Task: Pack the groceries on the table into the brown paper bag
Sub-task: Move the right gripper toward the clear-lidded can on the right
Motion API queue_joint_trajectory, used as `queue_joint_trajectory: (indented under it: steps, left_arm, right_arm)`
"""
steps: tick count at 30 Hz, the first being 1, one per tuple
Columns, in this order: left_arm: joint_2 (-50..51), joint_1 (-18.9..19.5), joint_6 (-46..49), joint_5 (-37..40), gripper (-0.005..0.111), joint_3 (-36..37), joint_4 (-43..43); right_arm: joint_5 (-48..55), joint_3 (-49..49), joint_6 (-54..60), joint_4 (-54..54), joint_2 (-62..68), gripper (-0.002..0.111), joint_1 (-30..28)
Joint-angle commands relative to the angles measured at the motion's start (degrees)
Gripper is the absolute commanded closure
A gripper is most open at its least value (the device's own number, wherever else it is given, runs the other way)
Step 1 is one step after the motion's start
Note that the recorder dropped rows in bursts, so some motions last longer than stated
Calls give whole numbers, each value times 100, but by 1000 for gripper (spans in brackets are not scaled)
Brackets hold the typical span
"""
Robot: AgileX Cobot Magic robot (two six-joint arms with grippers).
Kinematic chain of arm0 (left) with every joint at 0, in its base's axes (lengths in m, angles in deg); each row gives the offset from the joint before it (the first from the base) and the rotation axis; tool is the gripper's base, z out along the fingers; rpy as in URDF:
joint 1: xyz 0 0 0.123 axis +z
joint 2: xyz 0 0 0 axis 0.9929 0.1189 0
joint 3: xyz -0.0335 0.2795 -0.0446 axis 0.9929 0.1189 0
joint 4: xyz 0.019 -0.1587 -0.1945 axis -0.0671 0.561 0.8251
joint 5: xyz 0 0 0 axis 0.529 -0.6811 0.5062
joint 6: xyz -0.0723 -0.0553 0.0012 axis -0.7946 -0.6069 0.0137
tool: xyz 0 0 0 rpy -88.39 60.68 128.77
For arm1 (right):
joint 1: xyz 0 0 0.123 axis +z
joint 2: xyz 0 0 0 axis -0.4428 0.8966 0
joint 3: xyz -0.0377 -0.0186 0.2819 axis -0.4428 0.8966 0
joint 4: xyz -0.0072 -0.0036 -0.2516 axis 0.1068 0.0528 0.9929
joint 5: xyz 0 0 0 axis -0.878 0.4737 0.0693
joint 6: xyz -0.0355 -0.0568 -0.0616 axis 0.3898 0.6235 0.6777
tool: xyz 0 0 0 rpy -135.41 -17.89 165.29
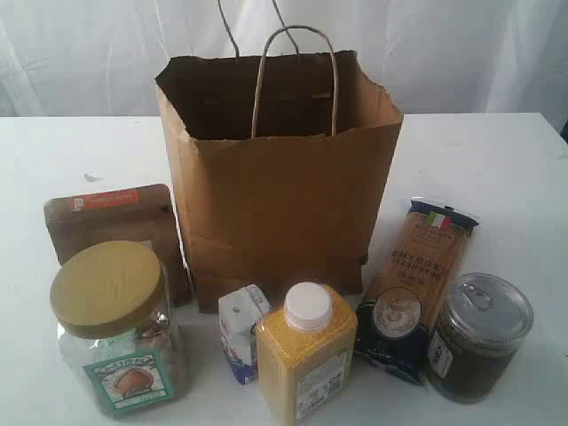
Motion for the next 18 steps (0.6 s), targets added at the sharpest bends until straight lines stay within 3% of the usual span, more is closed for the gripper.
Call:
queue_joint_trajectory:
  steps: [1,11,18]
  left_arm:
    - [-25,14,-3,-4,107,22,12]
    - [-25,14,-3,-4,107,22,12]
    - [-25,14,-3,-4,107,22,12]
  right_arm:
    - [-78,-20,53,20,-34,108,-27]
    - [-78,-20,53,20,-34,108,-27]
    - [-113,-20,51,600,-34,108,-27]
